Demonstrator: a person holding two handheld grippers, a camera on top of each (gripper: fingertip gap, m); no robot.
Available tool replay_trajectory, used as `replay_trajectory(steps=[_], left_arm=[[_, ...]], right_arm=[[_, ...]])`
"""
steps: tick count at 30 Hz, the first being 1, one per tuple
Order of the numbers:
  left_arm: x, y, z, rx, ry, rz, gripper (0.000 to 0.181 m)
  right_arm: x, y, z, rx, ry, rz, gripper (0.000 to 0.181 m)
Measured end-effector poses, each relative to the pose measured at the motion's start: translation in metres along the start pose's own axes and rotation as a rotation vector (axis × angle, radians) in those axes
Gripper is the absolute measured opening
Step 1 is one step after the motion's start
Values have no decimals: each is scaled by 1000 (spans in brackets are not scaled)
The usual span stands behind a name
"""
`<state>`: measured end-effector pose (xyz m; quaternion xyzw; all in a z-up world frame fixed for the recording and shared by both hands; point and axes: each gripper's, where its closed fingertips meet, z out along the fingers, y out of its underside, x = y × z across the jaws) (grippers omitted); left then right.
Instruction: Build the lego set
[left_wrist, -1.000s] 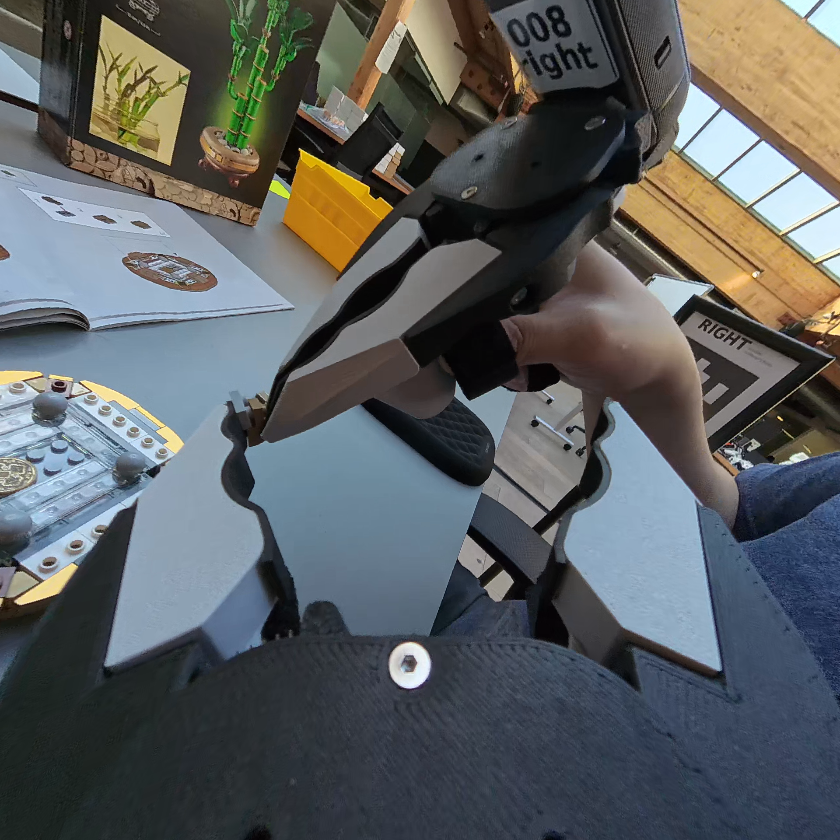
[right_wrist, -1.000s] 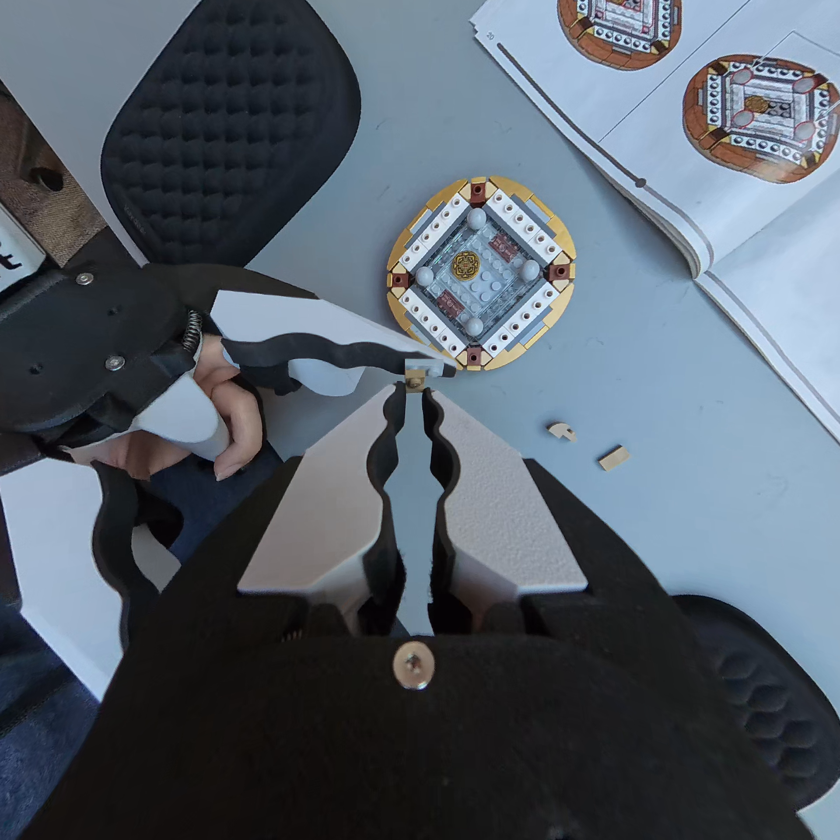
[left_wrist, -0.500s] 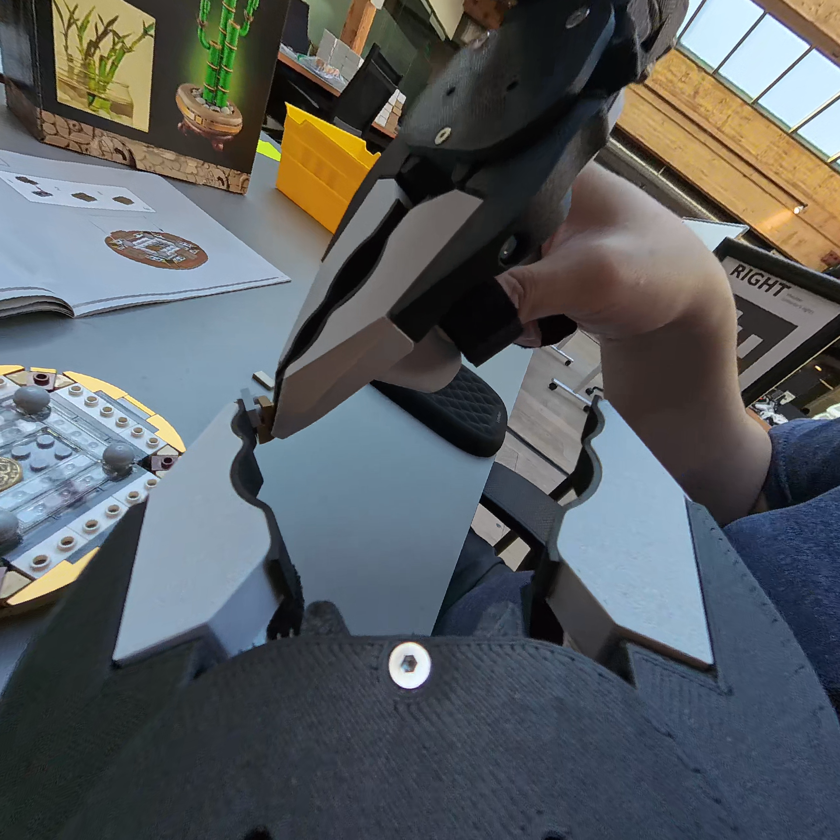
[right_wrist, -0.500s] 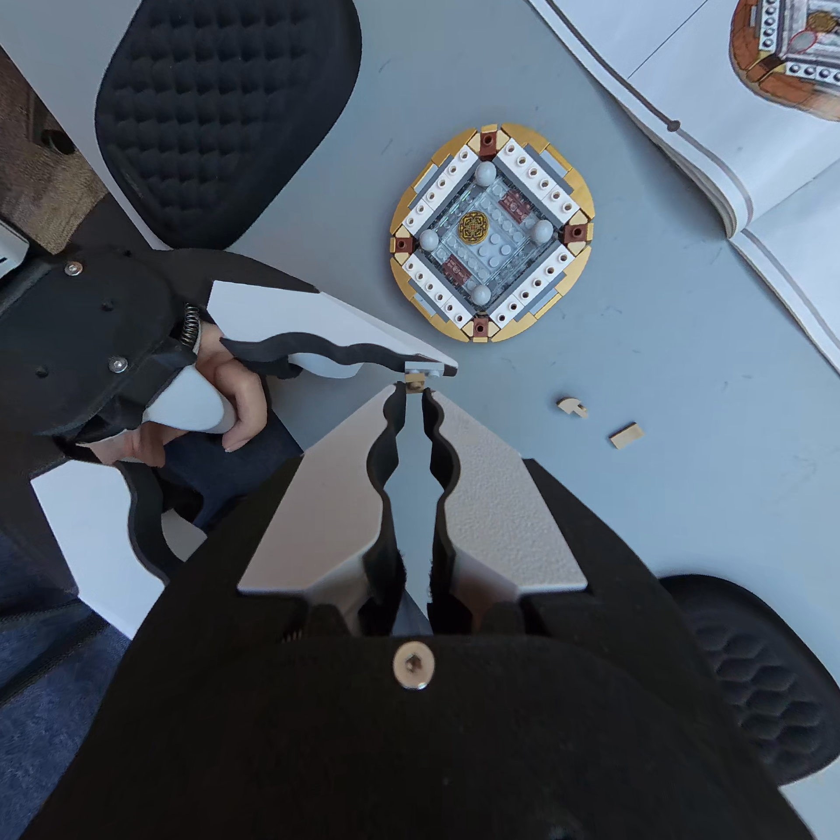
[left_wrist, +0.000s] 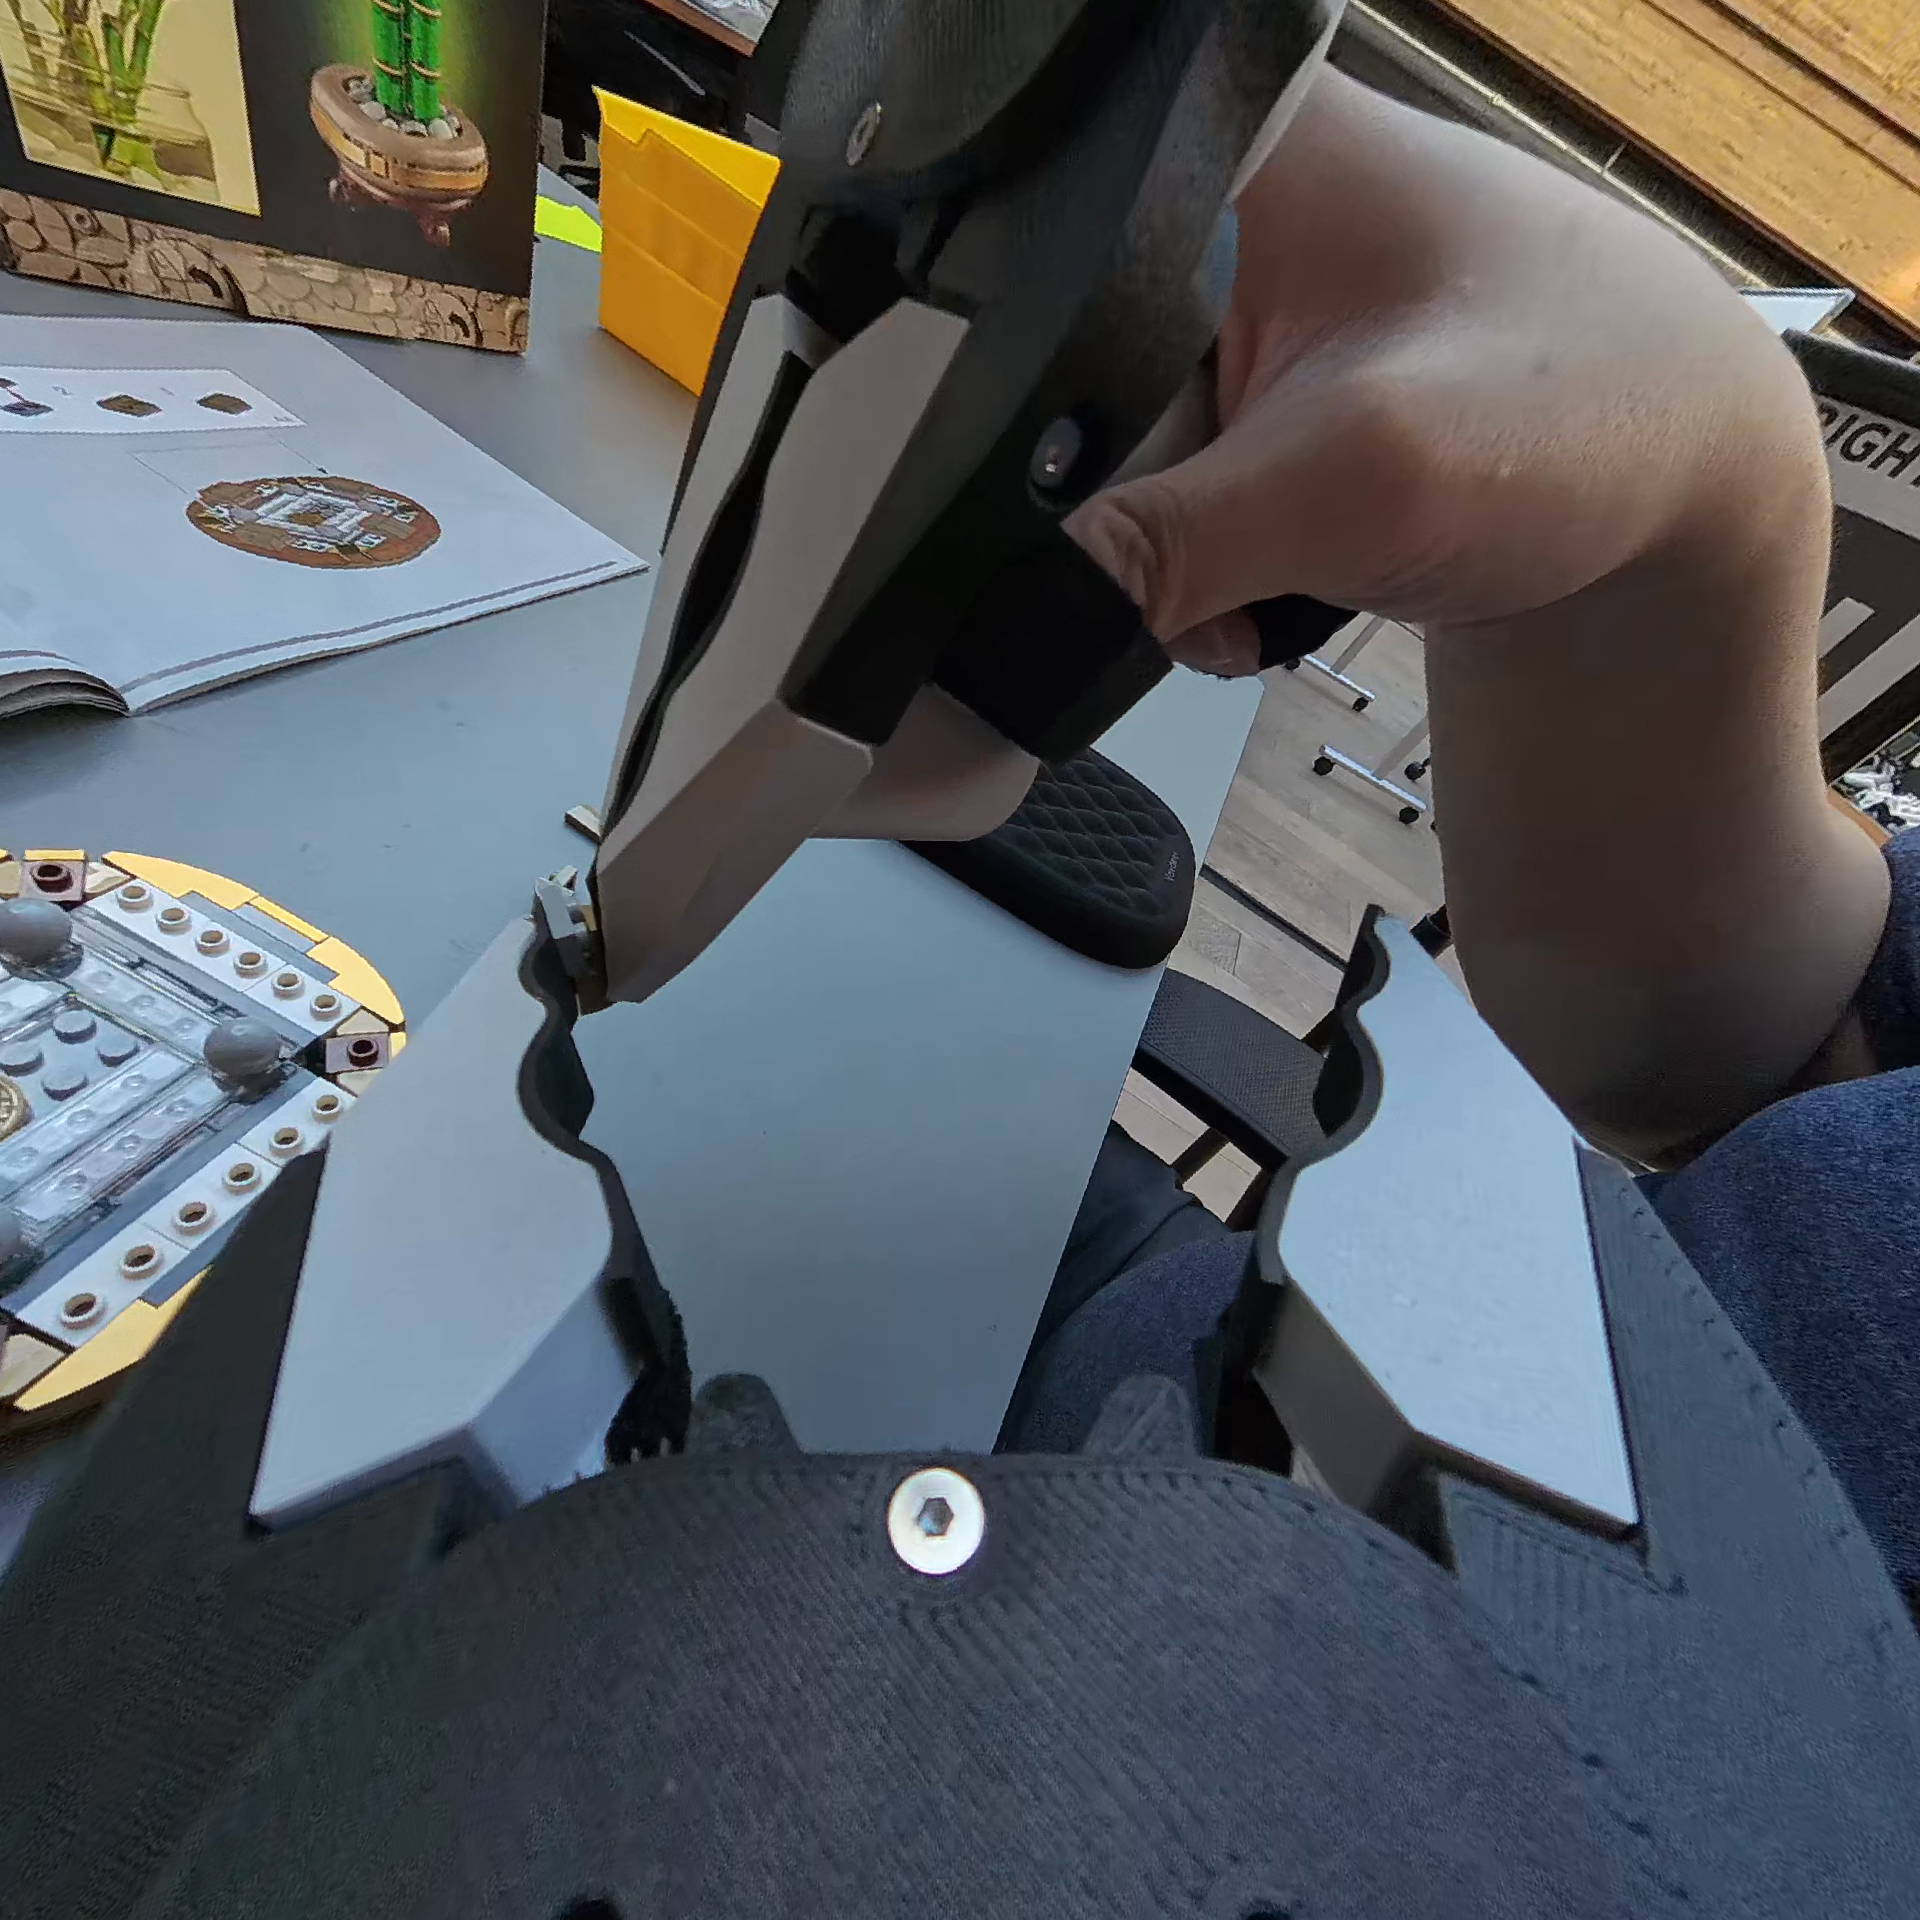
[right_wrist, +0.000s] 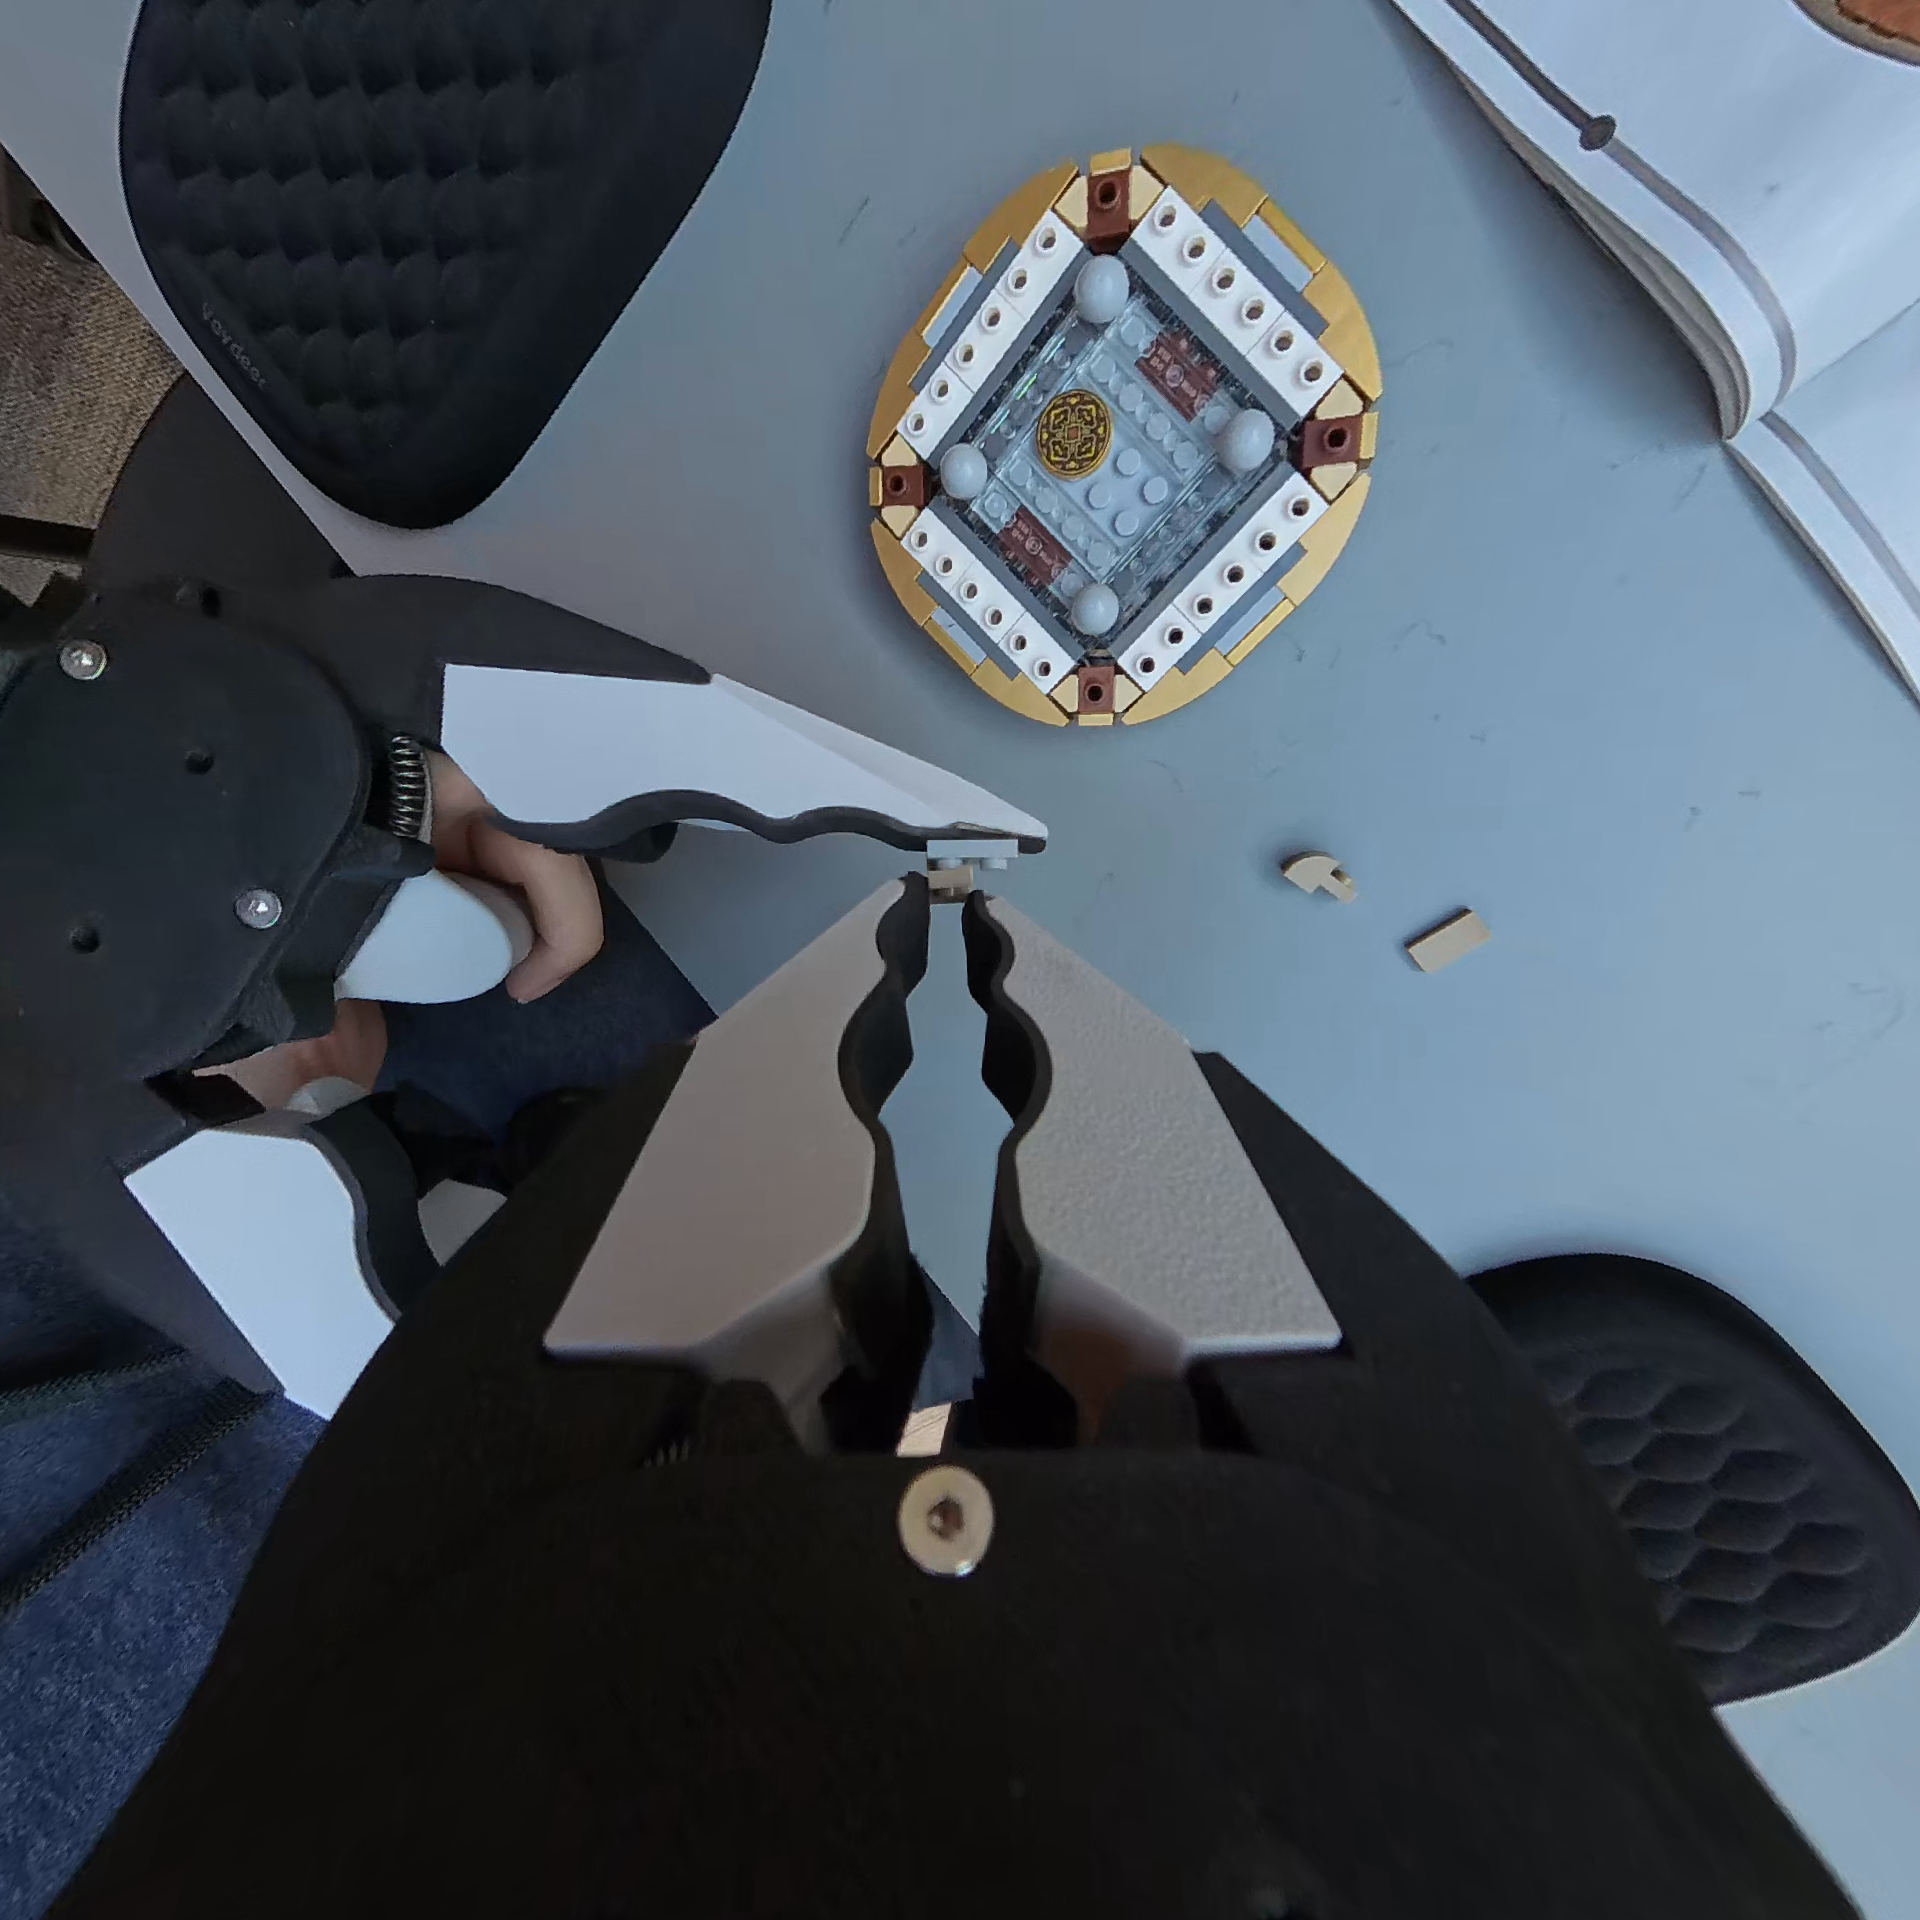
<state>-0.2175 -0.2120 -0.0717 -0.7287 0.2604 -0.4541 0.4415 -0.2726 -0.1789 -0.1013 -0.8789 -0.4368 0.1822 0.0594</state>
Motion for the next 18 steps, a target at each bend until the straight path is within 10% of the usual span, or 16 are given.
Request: replay_trajectory(steps=[18], left_arm=[[-1,-18,-8,179,183,-372,141]], right_arm=[[4,10,4,-82,2,46,7]])
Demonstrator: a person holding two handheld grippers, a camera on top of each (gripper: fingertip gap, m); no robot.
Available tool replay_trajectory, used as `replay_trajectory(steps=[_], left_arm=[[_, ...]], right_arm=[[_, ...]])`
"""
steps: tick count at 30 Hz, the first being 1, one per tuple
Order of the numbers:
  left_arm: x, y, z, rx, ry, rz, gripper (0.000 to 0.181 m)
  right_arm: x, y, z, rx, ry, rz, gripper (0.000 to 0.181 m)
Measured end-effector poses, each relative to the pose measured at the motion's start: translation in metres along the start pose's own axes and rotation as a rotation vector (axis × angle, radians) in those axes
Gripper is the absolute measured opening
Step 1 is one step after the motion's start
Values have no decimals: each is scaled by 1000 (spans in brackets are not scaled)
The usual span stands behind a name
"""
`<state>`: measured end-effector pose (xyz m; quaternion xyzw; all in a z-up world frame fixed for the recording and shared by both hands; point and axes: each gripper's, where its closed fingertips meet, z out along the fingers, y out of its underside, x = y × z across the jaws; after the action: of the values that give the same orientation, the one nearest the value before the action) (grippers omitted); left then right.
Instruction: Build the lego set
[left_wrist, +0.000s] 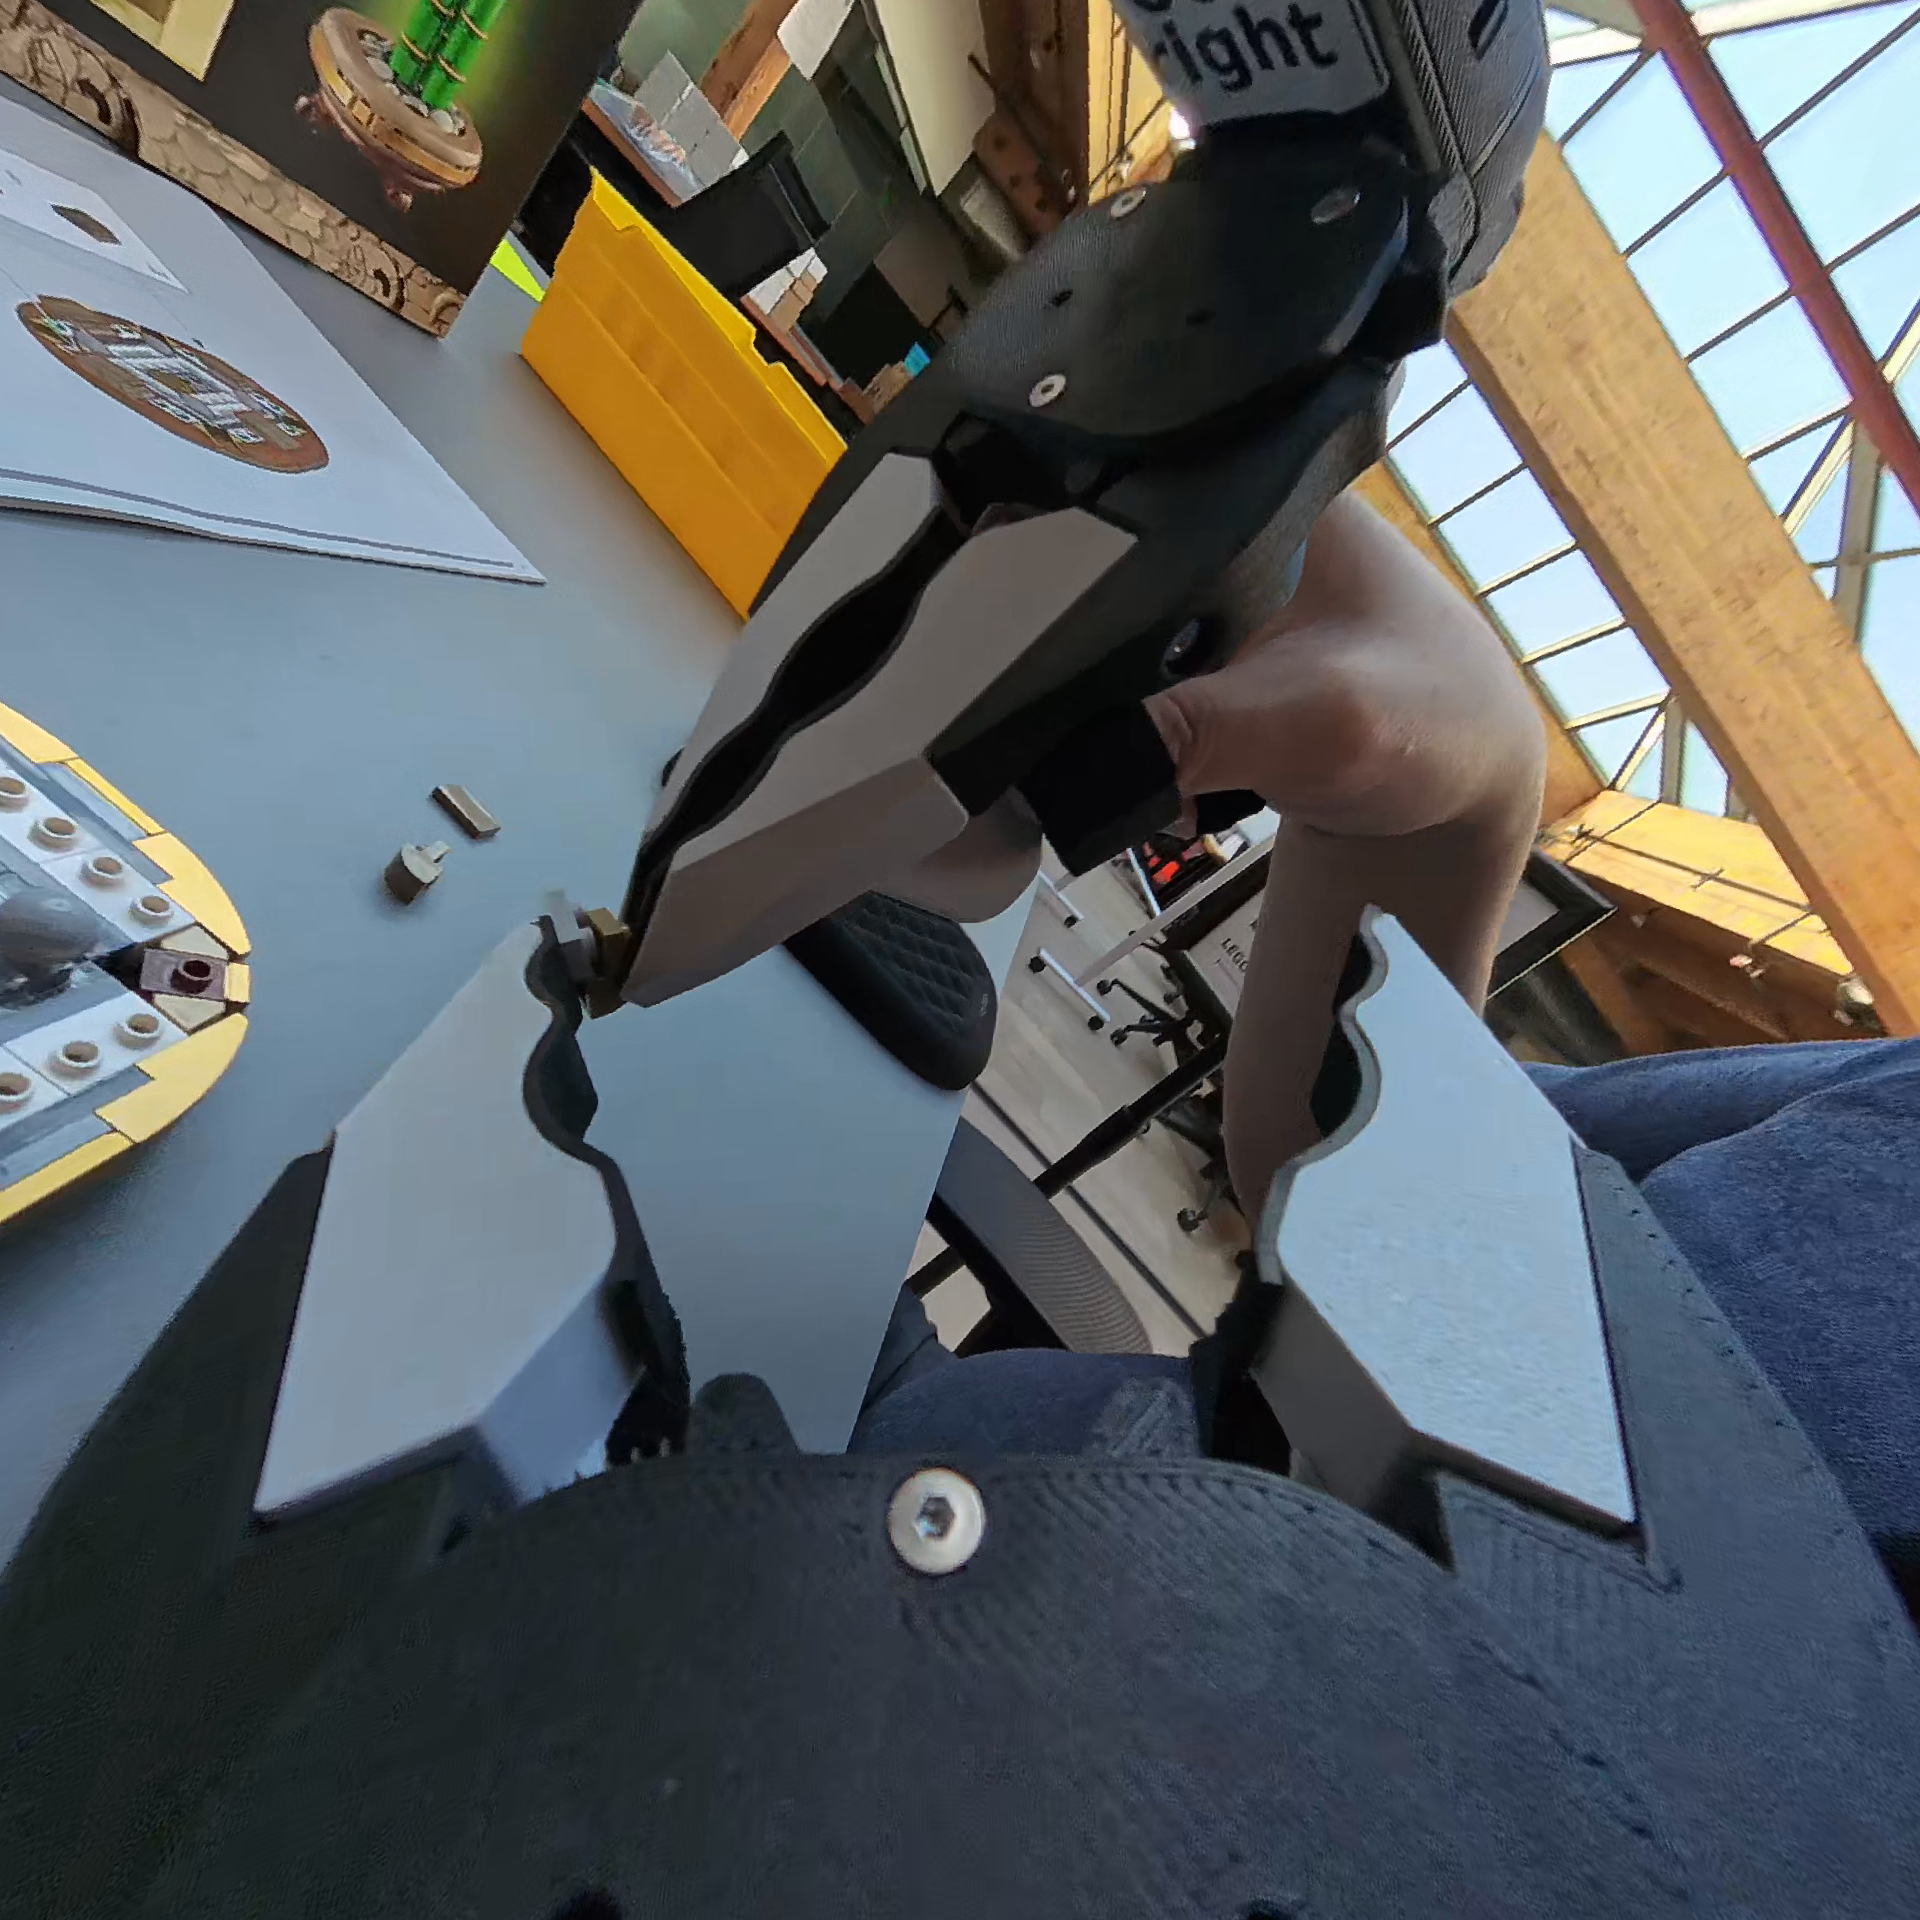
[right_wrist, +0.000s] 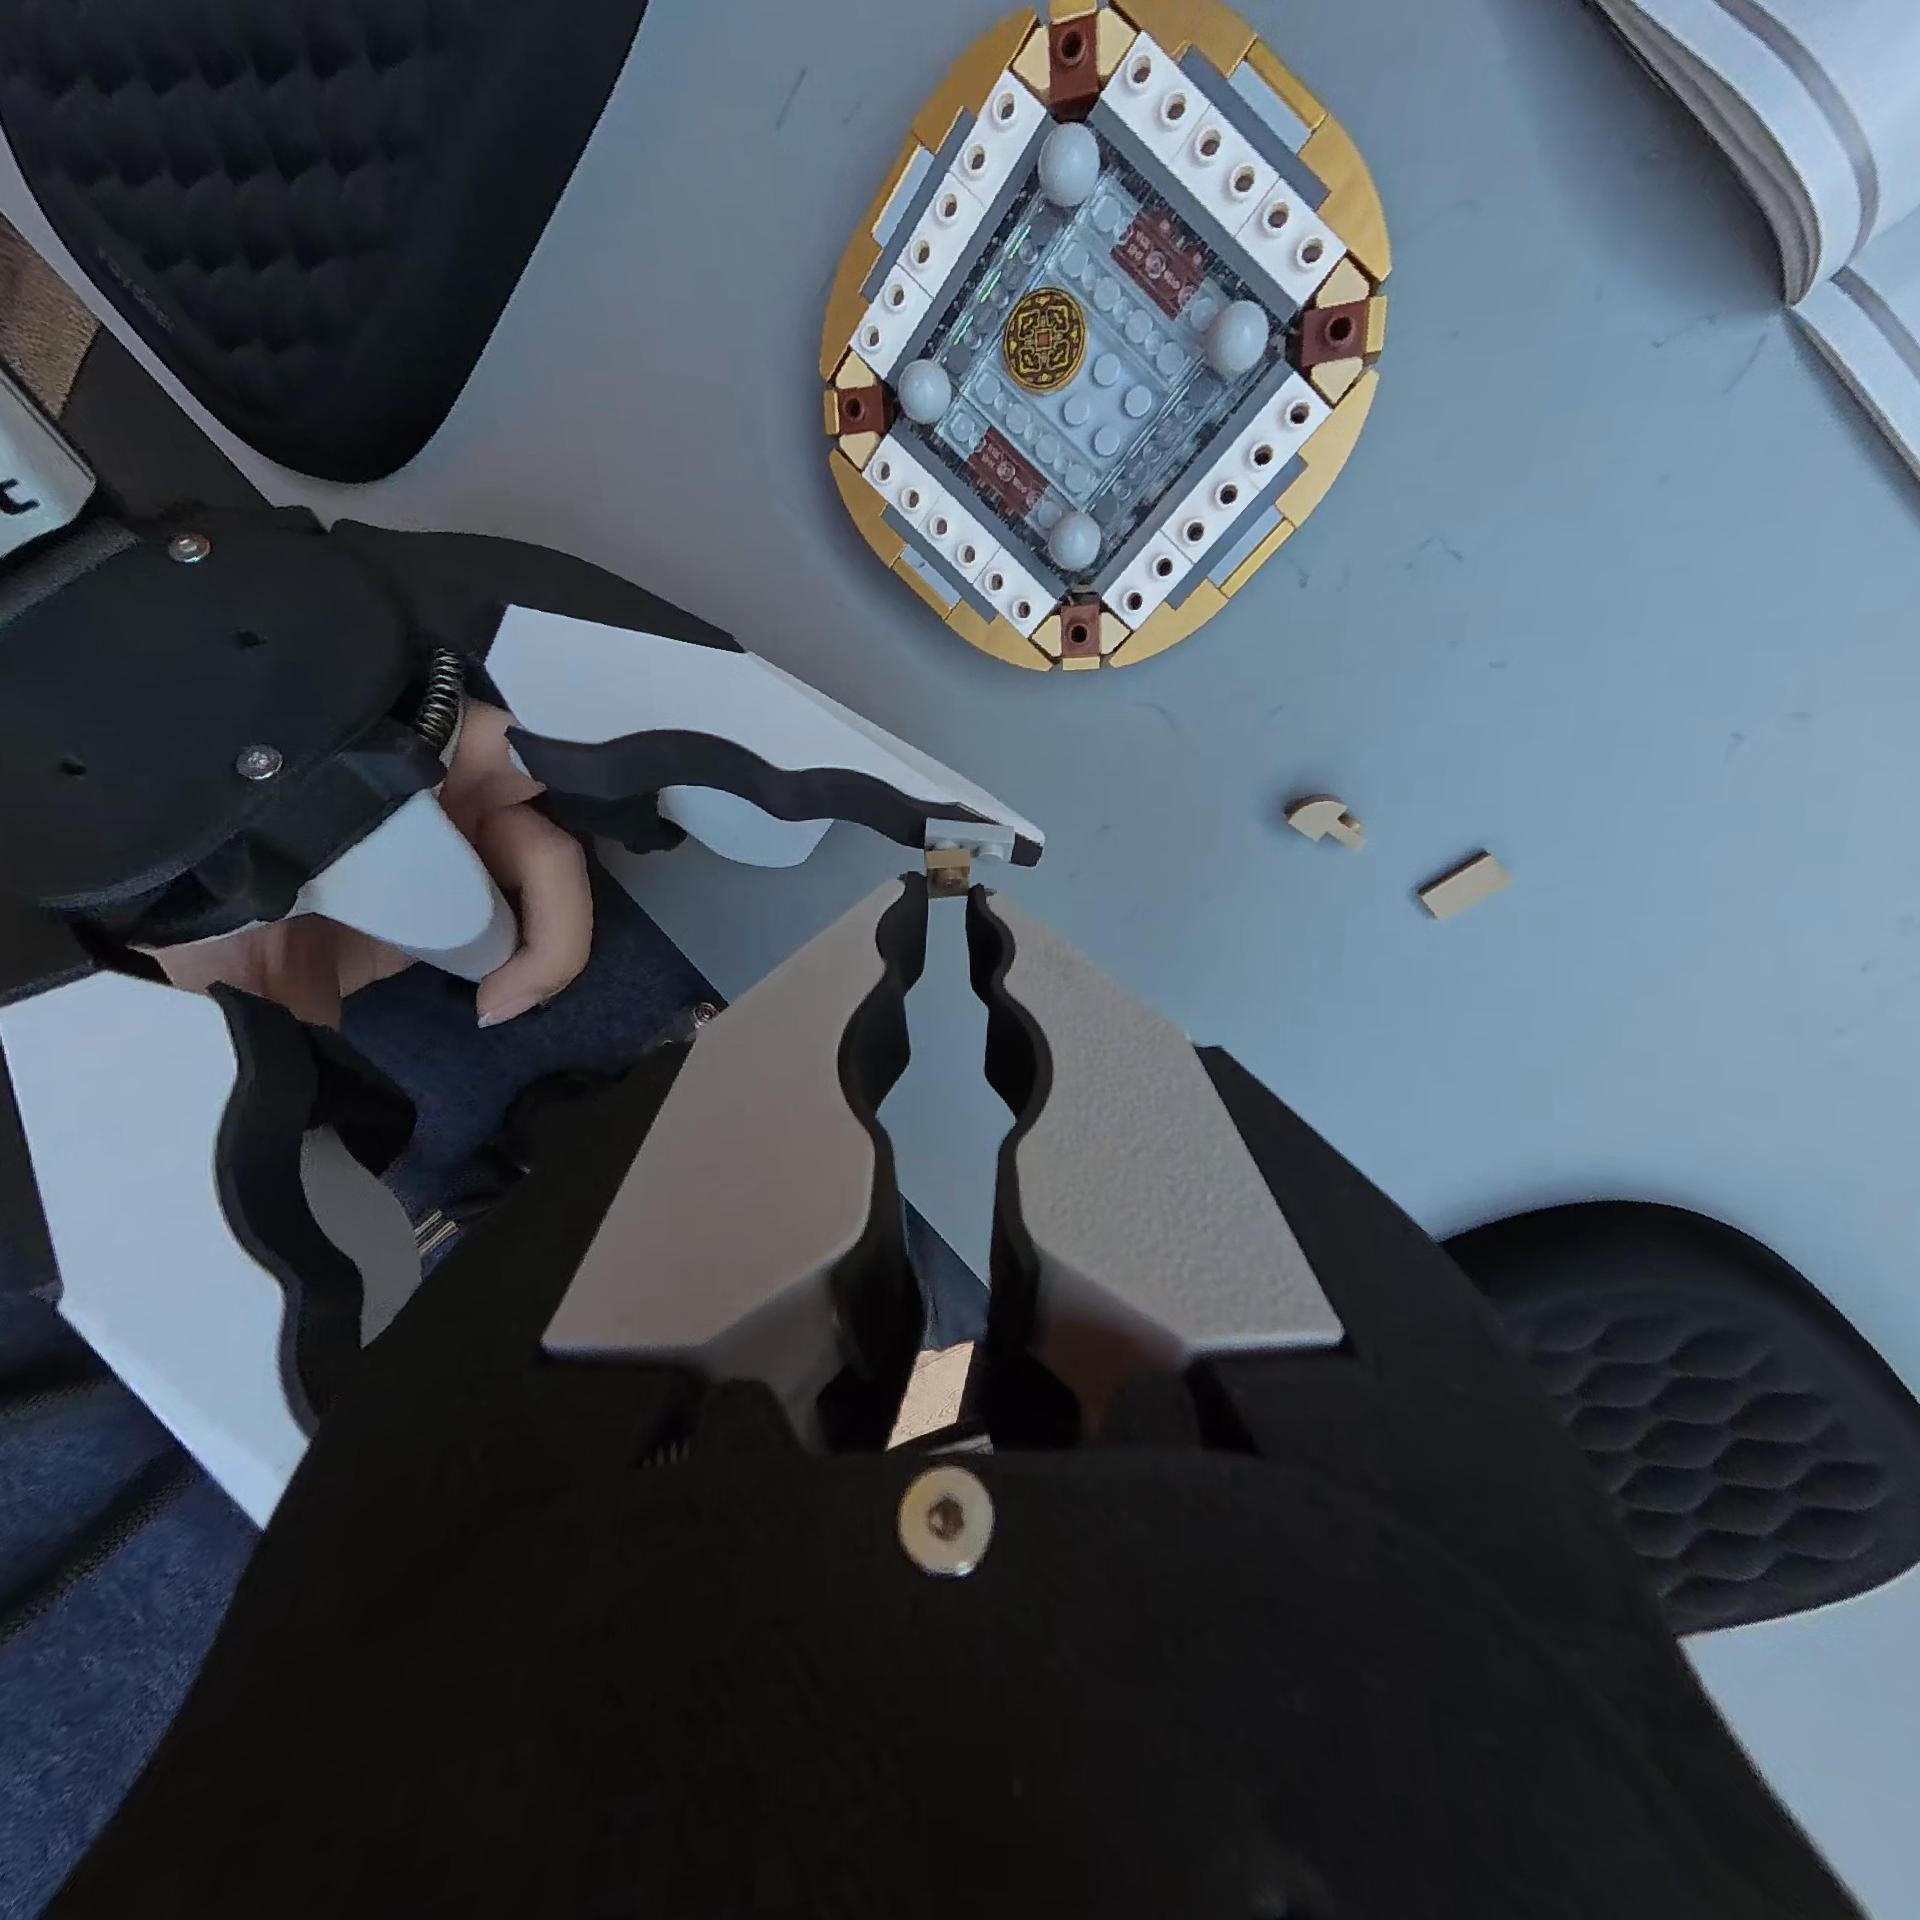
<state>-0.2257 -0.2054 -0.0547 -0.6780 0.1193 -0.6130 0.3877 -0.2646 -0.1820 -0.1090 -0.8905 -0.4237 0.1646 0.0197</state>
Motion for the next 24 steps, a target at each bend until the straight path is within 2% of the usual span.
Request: replay_trajectory(steps=[8,24], left_arm=[[7,-22,-13,139,105,-155,145],[9,-27,-21,170,129,-179,143]], right_arm=[[-6,-6,-5,-20,30,-40,7],[-13,-8,-7,-132,59,-39,7]])
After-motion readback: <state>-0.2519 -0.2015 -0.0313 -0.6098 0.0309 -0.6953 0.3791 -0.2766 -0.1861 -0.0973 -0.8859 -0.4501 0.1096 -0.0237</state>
